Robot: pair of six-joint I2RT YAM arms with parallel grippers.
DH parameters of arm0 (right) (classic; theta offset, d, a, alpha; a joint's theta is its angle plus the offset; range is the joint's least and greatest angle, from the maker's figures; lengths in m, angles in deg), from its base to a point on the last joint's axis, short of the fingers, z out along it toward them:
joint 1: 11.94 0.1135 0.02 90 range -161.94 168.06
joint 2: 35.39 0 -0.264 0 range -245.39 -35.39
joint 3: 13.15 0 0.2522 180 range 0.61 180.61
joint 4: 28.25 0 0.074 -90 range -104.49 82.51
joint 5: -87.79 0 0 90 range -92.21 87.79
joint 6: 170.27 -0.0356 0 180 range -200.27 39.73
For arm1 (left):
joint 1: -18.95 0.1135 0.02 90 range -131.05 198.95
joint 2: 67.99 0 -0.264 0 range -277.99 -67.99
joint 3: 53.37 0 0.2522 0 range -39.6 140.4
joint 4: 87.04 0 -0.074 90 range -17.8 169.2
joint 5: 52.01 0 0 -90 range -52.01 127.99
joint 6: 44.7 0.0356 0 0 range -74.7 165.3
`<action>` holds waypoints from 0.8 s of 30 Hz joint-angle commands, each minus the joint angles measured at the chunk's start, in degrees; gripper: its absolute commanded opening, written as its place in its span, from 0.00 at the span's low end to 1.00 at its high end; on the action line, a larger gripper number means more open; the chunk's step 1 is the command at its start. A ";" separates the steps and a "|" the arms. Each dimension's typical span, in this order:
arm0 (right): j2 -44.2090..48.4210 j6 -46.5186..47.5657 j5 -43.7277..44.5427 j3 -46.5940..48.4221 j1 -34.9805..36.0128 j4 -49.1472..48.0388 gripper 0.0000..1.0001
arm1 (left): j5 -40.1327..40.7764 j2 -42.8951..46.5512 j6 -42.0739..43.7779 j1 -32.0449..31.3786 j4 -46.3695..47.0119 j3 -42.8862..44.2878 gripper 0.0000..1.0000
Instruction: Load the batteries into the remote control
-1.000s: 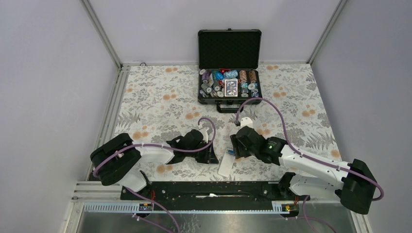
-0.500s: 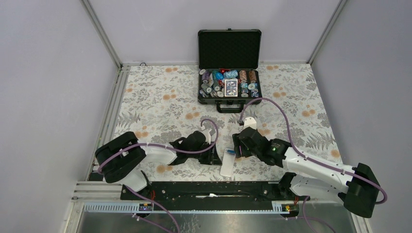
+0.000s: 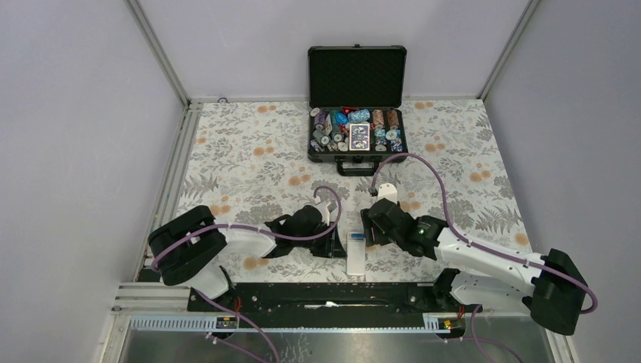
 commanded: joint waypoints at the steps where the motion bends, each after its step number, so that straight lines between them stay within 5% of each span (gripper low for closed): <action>1: -2.07 -0.29 1.18 0.39 -0.53 -2.51 0.67 | 3.55 2.89 2.87 0.22 -2.60 3.18 0.33; 15: -4.08 -1.37 -4.79 -0.08 -2.72 -7.89 0.54 | -7.16 -3.34 -0.33 6.96 13.23 3.65 0.38; 24: -5.48 -2.36 -5.14 -0.87 -2.82 -9.79 0.52 | -5.96 -5.96 0.00 8.20 12.86 4.11 0.39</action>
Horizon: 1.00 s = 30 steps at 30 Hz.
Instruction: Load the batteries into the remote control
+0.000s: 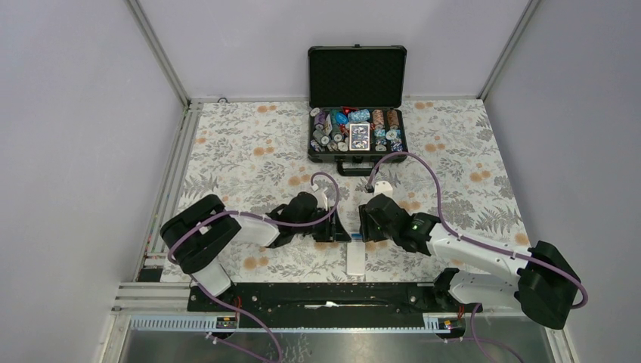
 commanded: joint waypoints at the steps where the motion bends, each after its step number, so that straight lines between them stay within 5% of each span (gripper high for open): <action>1: -0.35 -1.37 -0.38 -0.62 -0.48 -2.68 0.51 | -0.18 -0.73 0.31 0.70 3.40 1.94 0.39; 30: -5.22 -3.59 -3.16 -2.01 -1.27 -5.93 0.30 | 0.78 -4.27 -0.52 1.46 3.52 3.86 0.30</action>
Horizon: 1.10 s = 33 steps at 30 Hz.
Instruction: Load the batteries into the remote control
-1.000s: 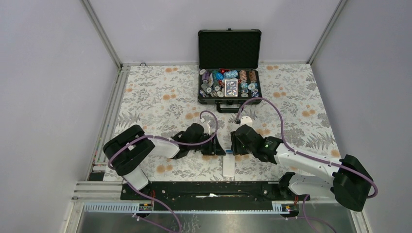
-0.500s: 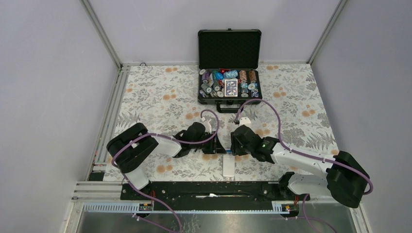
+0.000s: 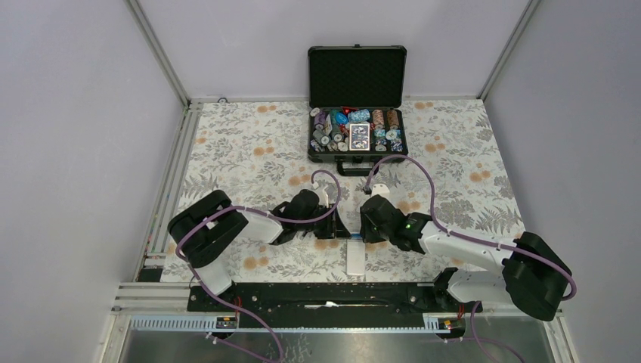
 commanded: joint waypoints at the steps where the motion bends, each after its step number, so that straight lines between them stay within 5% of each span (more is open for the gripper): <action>1: -0.70 -1.02 -1.16 -0.44 -0.51 -1.36 0.29 | 0.46 -0.56 0.01 0.32 2.45 1.86 0.30; 33: -2.82 0.01 -2.19 0.14 -0.51 -2.67 0.18 | 0.14 -2.14 1.04 0.68 0.29 3.31 0.18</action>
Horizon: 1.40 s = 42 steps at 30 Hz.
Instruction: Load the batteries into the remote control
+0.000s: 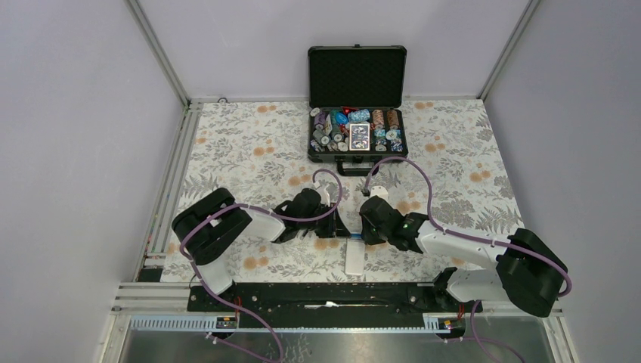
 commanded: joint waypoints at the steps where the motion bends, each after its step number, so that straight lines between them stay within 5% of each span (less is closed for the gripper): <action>1: -0.71 0.65 -0.72 0.56 -0.49 -2.34 0.18 | 0.11 -0.36 1.21 0.33 0.40 2.08 0.17; 42: -20.26 5.45 -4.94 10.77 -0.42 6.57 0.13 | -0.50 2.07 0.97 0.15 1.53 0.27 0.13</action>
